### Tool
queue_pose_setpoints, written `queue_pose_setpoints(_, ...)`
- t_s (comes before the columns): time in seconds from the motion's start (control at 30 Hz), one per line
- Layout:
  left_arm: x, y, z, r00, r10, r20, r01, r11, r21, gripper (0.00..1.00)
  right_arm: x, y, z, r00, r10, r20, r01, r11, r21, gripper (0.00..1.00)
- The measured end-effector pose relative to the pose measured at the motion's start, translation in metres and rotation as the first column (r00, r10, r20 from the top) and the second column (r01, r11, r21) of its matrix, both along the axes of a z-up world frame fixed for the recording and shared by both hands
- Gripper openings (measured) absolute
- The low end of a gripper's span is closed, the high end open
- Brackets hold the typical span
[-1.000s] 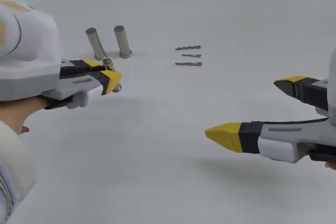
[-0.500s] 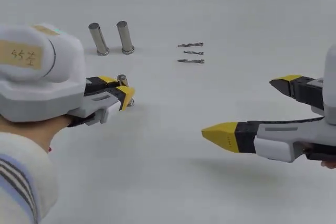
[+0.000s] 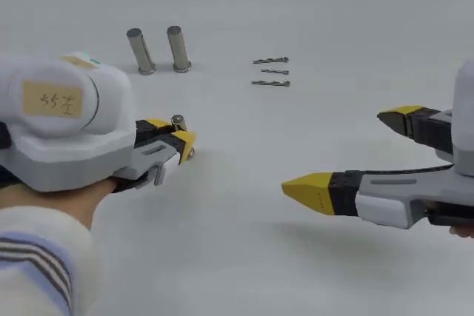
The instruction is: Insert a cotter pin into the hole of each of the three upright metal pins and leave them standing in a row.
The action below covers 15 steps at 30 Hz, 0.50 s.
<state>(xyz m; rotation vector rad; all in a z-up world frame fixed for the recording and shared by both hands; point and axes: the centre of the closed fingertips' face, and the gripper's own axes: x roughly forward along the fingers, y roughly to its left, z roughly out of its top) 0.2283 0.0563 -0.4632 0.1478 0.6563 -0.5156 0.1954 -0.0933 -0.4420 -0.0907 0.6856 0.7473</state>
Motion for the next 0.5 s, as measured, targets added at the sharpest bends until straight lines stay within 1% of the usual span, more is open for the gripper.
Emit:
queue_pose_setpoints(0.03,0.0002,-0.0002,0.0002,1.0,-0.006,0.009,0.006,1.0,0.01,0.05,0.0,0.0004,0.0004,1.0,0.001,0.002,-0.001,1.0,0.0,0.94)
queue_pose_setpoints(0.07,0.0001,-0.0004,0.0002,1.0,-0.006,0.009,0.006,1.0,0.011,0.05,0.0003,0.0003,0.0003,1.0,0.002,0.002,-0.002,1.0,0.0,0.94)
queue_pose_setpoints(0.13,0.0,-0.0008,0.0003,1.0,-0.001,0.011,0.001,1.0,0.006,0.05,0.0007,0.0003,0.0001,1.0,0.002,0.001,-0.002,1.0,0.0,0.94)
queue_pose_setpoints(0.2,0.0001,-0.0005,0.0001,1.0,0.019,0.01,-0.019,1.0,-0.006,0.05,0.0008,0.0006,0.0001,1.0,0.003,0.001,-0.003,1.0,0.001,0.94)
queue_pose_setpoints(0.27,-0.0007,-0.0006,0.0002,0.999,0.028,0.022,-0.028,1.0,-0.002,0.05,0.0003,0.0015,0.0003,1.0,0.005,0.0,-0.005,1.0,0.001,0.94)
queue_pose_setpoints(0.33,-0.001,-0.0011,0.0002,0.999,0.037,0.025,-0.037,0.999,-0.003,0.05,-0.0002,0.0025,0.0011,1.0,0.008,0.001,-0.008,1.0,0.001,0.94)
queue_pose_setpoints(0.47,-0.0014,-0.0006,-0.0002,0.999,0.034,0.034,-0.034,0.999,0.017,0.05,-0.0013,0.0032,0.0016,1.0,0.016,-0.004,-0.016,1.0,0.0,0.93)
queue_pose_setpoints(0.5,-0.0026,-0.0006,-0.0022,0.999,0.006,0.034,-0.008,0.999,0.043,0.06,-0.0014,0.003,0.0016,1.0,0.016,-0.006,-0.016,1.0,-0.001,0.93)
